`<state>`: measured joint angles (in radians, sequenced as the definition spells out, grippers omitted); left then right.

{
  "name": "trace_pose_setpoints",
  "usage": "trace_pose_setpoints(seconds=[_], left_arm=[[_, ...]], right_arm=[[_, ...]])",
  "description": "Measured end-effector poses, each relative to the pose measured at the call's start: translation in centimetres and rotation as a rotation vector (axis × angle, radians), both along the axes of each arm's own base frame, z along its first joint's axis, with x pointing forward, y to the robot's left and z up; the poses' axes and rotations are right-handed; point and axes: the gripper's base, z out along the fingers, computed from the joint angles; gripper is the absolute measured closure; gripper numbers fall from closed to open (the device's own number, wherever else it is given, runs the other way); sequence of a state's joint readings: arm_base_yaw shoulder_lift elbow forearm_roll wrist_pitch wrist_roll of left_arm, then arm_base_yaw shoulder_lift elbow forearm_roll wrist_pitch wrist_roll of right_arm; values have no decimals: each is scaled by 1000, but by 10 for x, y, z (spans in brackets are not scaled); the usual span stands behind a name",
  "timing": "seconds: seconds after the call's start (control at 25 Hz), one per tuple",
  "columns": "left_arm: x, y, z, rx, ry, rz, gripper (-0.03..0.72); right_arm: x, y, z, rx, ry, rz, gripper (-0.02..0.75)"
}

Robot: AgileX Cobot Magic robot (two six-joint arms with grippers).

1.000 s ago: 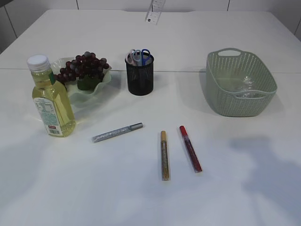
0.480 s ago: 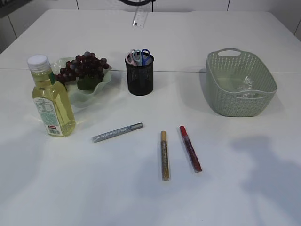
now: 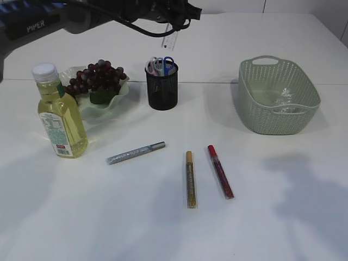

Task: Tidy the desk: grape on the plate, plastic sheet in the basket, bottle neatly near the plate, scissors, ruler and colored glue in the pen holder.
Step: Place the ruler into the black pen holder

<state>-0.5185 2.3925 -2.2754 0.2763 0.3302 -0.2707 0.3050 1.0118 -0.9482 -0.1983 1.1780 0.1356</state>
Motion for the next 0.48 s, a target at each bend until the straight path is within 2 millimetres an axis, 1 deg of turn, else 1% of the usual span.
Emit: trace_pose_setpoints(seconds=[0.16,0.24,0.36,0.48], left_arm=[[-3,4,-7,7,24,0,415],[-6,5,-8,3,24,-7,415],[-16,9,-2,-16,4,-22,415],[-28,13,-4,-43,-27,-52,415]], right_arm=[[1,0,0,3,-6,-2,262],[1,0,0,4,-7,-1,262],[1,0,0,5,-10,-2,262],[1,0,-2,6,-10,-4,262]])
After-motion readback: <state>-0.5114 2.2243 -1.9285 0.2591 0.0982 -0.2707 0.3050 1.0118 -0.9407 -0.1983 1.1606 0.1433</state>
